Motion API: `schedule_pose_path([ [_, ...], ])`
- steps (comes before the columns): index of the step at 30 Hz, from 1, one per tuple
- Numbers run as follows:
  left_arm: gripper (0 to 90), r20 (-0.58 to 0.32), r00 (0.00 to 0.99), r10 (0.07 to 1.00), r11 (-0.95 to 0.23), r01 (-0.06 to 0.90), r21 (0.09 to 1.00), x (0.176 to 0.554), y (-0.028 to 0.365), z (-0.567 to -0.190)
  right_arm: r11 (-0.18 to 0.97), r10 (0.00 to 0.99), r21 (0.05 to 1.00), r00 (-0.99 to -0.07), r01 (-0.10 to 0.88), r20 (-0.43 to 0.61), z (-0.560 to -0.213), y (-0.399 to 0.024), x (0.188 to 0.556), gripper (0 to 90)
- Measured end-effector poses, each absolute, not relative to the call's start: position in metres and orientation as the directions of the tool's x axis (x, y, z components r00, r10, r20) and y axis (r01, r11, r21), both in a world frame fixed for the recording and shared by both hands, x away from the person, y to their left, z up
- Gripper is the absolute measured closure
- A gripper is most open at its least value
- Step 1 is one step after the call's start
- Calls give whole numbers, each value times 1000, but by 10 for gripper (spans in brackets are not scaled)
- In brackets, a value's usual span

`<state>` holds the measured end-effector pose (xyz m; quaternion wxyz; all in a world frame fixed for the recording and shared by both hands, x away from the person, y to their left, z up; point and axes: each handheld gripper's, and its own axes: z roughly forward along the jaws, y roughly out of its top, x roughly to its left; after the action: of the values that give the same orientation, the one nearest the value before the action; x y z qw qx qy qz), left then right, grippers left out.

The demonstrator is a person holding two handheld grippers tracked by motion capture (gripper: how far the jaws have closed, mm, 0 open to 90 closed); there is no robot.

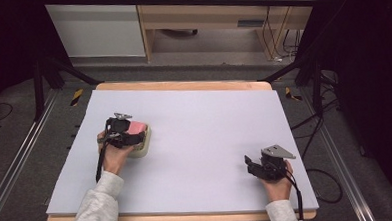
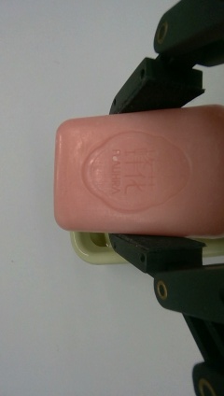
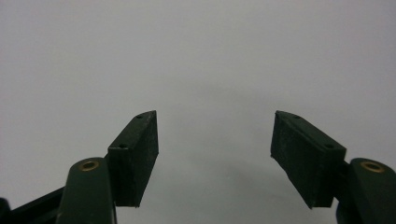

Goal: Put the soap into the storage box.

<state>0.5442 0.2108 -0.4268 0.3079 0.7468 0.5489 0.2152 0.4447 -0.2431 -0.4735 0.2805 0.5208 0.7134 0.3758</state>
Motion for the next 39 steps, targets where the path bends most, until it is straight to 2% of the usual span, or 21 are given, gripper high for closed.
schedule_pose_path([
  [39,367,-6,272,962,-198,714,672,549,210,-451,174,954,826,-300,535,-7,-474,-243,445,313],
])
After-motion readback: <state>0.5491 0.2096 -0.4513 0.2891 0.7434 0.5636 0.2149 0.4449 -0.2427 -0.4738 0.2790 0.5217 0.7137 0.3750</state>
